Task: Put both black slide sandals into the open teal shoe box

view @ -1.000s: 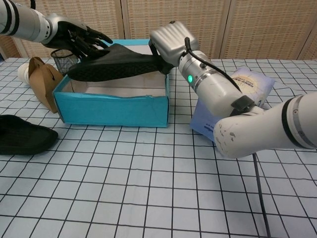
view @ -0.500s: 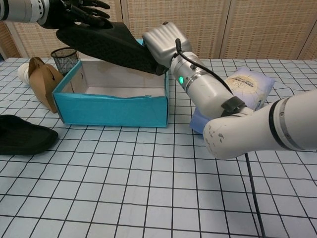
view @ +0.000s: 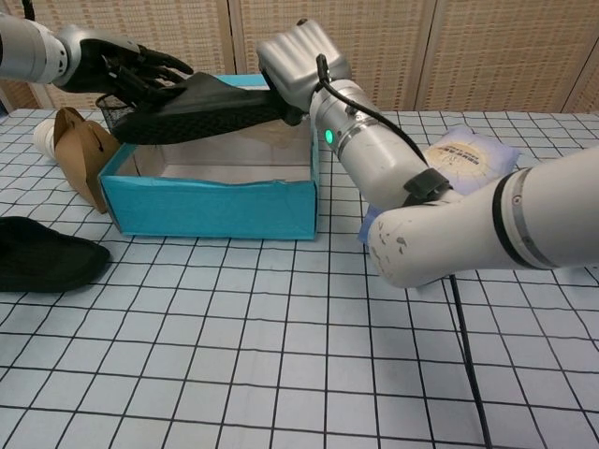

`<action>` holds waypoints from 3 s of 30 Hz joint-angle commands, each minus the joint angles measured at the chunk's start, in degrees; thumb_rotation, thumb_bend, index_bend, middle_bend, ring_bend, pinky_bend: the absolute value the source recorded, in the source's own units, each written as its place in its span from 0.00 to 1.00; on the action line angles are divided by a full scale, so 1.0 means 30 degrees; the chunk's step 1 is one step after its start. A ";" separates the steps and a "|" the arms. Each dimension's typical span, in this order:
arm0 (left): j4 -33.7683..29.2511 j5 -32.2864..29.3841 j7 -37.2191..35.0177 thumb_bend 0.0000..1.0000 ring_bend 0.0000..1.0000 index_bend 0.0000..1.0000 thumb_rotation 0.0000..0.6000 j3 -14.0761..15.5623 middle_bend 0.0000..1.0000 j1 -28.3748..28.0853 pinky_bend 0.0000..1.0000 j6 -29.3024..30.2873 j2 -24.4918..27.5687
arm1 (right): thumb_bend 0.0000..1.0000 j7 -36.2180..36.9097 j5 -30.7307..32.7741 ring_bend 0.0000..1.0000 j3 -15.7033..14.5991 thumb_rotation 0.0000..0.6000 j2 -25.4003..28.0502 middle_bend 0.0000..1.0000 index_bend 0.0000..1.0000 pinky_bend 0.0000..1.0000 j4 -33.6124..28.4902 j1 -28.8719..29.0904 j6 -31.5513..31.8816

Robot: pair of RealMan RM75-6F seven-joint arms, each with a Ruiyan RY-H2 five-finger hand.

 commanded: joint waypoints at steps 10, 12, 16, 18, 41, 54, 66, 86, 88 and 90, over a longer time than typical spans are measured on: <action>0.0887 -0.1045 0.1110 0.38 0.00 0.00 1.00 0.2422 0.00 -0.1551 0.00 0.0606 -0.0270 | 0.45 -0.3727 0.0640 0.38 0.0255 1.00 0.0082 0.67 0.97 0.17 -0.1149 0.0417 0.0171; 0.0563 -0.1343 0.0831 0.36 0.00 0.00 1.00 0.2346 0.00 -0.1562 0.00 0.0590 -0.0093 | 0.46 -0.4173 0.0692 0.38 0.0237 1.00 0.0099 0.67 0.97 0.17 -0.1240 0.0413 0.0193; -0.0177 -0.1568 0.0160 0.35 0.00 0.00 1.00 0.1877 0.00 -0.1415 0.00 0.0617 0.0432 | 0.46 -0.5202 0.0902 0.38 0.0265 1.00 0.0116 0.67 0.97 0.17 -0.1342 0.0399 0.0160; -0.0433 -0.1514 -0.0078 0.35 0.00 0.00 1.00 0.1666 0.00 -0.1309 0.00 0.0692 0.0620 | 0.46 -0.5616 0.1072 0.38 0.0330 1.00 0.0141 0.67 0.97 0.17 -0.1372 0.0341 0.0095; -0.0325 -0.1123 -0.1245 0.38 0.00 0.00 1.00 0.1389 0.00 -0.0799 0.00 -0.0388 0.1436 | 0.46 -0.4120 0.1425 0.38 -0.0525 1.00 0.3928 0.67 0.97 0.17 -0.8112 -0.2127 -0.1414; -0.1318 -0.0753 -0.1376 0.38 0.00 0.00 1.00 0.1298 0.00 -0.0254 0.00 0.0260 0.1846 | 0.46 -0.8009 0.6187 0.38 0.0752 1.00 0.4814 0.67 0.97 0.17 -1.0288 -0.1690 -0.3836; -0.1403 -0.0439 -0.1606 0.38 0.00 0.00 1.00 0.1572 0.00 -0.0129 0.00 0.0246 0.1970 | 0.46 -0.7323 0.8942 0.37 0.1741 1.00 0.3632 0.67 0.97 0.17 -0.8240 -0.0084 -0.5623; -0.1141 -0.0337 -0.2016 0.38 0.00 0.00 1.00 0.1876 0.00 -0.0123 0.00 0.0177 0.2081 | 0.32 -0.5675 0.7375 0.12 -0.0377 1.00 0.4007 0.34 0.03 0.11 -0.7965 0.0009 -0.5077; -0.1118 -0.0360 -0.2047 0.38 0.00 0.00 1.00 0.1899 0.00 -0.0125 0.00 0.0188 0.2077 | 0.29 -0.6452 0.8223 0.04 -0.0128 1.00 0.4114 0.21 0.00 0.05 -0.8239 0.0031 -0.5114; -0.1122 -0.0364 -0.2040 0.38 0.00 0.00 1.00 0.1949 0.00 -0.0108 0.00 0.0215 0.2098 | 0.28 -0.7042 0.8641 0.00 -0.0056 1.00 0.4152 0.14 0.00 0.01 -0.8446 0.0049 -0.4818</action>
